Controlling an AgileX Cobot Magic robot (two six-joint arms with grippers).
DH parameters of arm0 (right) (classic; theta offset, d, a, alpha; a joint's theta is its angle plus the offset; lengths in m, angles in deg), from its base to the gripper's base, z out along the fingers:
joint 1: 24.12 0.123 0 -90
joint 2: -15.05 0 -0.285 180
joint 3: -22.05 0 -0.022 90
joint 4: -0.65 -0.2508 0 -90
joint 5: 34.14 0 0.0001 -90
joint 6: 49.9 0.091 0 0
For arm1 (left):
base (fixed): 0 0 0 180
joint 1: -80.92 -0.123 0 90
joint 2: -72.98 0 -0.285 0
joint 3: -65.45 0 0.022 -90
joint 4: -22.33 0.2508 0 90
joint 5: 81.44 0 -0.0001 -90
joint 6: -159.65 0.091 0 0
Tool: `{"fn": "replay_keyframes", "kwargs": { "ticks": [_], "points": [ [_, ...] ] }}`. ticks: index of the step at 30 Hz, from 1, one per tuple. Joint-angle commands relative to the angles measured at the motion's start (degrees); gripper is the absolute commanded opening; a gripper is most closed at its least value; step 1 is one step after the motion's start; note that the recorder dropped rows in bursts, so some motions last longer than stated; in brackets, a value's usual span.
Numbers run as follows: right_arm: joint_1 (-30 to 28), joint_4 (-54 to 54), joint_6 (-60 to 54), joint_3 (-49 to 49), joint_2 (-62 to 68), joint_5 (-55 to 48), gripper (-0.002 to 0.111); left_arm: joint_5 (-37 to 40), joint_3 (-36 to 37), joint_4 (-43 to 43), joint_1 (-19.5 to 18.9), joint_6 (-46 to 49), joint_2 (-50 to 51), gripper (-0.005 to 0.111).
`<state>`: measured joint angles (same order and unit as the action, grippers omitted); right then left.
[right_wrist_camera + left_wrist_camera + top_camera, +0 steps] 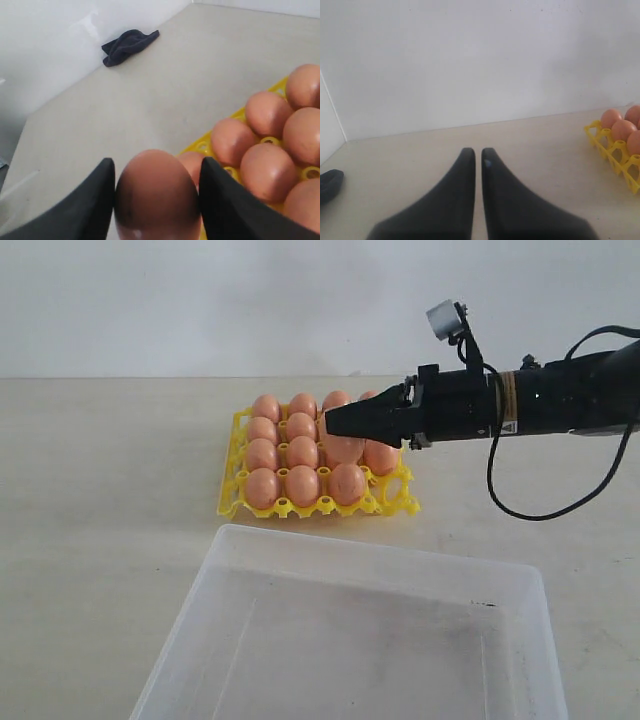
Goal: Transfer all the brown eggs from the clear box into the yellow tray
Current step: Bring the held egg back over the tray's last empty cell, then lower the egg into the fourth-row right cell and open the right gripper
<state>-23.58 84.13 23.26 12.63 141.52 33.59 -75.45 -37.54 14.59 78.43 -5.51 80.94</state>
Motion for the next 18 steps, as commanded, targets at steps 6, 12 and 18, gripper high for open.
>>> {"fn": "replay_keyframes", "kwargs": {
  "ticks": [6,12,18],
  "points": [
    [-0.06,-3.53,-3.23,0.2,1.91,-7.17,0.0,0.03,0.21,-0.16,0.37,0.16,-0.17,0.004],
    [-2.26,-4.95,-0.54,-0.2,1.13,-5.31,0.0,0.03,0.21,-0.16,0.37,0.16,-0.17,0.004],
    [-6.78,-11.86,-8.36,-10.92,-1.01,-3.56,0.0,-0.1,0.21,-0.16,0.37,0.16,-0.17,0.004]
  ]
}}
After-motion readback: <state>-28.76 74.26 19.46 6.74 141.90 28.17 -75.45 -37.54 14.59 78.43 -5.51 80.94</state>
